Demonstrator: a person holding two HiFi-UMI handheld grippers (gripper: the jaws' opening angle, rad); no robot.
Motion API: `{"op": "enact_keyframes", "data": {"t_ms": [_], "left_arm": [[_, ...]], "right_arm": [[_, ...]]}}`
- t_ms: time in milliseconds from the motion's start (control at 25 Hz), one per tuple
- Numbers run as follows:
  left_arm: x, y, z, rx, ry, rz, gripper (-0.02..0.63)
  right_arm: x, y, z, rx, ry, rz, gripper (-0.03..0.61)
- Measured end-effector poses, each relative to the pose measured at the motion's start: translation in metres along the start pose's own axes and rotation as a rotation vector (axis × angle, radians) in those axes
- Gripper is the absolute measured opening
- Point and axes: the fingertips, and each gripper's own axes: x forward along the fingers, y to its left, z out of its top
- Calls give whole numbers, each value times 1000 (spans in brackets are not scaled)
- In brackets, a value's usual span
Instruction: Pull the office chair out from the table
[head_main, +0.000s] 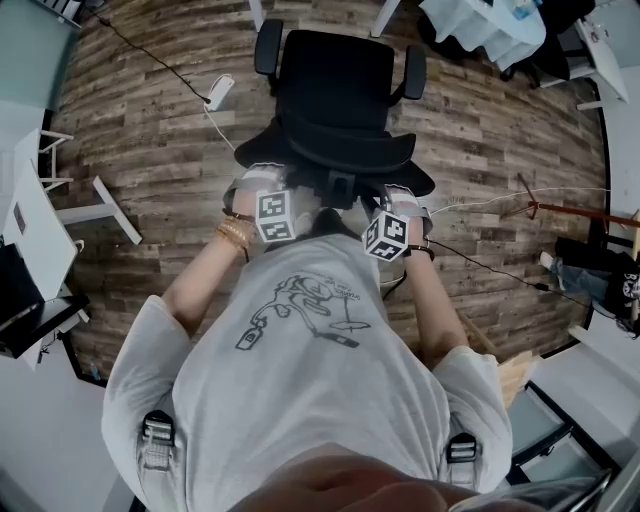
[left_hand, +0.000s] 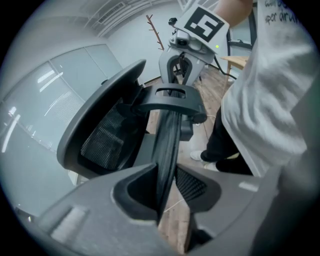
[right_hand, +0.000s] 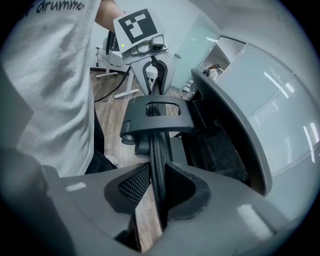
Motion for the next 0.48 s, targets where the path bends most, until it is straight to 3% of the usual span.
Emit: {"op": "enact_keyframes", "data": {"t_ms": [480], "left_arm": [[-8,-17,-2,-2,0,-21,112]], "right_arm": [[-7,16,4,-12,0,11,101]]}}
